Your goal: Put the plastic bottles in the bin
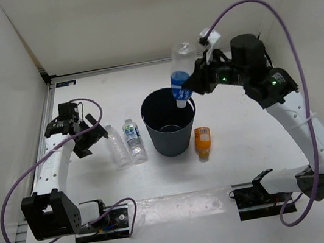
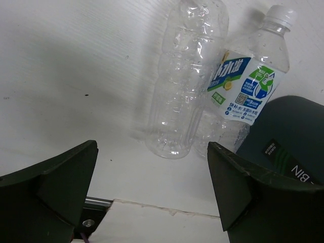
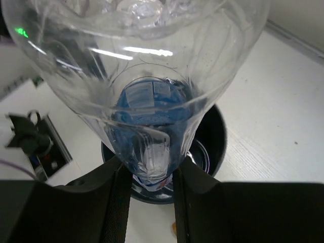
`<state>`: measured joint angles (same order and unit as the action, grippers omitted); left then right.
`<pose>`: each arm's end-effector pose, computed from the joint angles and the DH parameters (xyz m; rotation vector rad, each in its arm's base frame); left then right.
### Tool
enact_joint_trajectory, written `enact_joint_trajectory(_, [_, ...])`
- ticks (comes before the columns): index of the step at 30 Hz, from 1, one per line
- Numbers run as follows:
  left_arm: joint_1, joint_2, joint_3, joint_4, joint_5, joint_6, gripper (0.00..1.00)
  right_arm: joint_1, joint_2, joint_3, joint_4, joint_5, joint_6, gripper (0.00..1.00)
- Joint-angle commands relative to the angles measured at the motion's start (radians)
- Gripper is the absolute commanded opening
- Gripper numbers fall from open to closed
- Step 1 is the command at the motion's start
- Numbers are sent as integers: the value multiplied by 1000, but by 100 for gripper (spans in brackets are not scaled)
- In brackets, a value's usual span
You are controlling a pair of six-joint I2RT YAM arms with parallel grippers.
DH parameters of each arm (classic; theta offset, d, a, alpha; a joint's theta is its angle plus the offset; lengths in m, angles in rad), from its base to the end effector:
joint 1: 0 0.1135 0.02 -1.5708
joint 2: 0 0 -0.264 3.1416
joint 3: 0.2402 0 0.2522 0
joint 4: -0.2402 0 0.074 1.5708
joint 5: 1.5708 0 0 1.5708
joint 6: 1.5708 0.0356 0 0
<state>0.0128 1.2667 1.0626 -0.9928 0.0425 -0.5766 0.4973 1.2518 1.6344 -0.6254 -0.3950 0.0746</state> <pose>0.2330 0.0015 0.2725 -0.7988 2.6702 -0.2036 0.2095 0.1293 0.4856 -0.6672 1.7373 0.7588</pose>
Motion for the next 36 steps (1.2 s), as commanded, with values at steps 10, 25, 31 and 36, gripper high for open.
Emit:
enact_joint_trajectory(10, [-8,-32,16,16,11,-17,100,-2,86,27,-17,-53,-125,90])
enact_joint_trajectory(25, [-48,-207,-136,164,-87,32,100,-440,179,145,-252,-27,178,90])
enact_joint_trajectory(31, [-48,-204,-153,132,-101,24,100,-572,189,-108,-391,-119,130,90])
enact_joint_trajectory(36, [-47,-175,-148,103,-78,30,100,-591,253,-215,-435,-174,107,90])
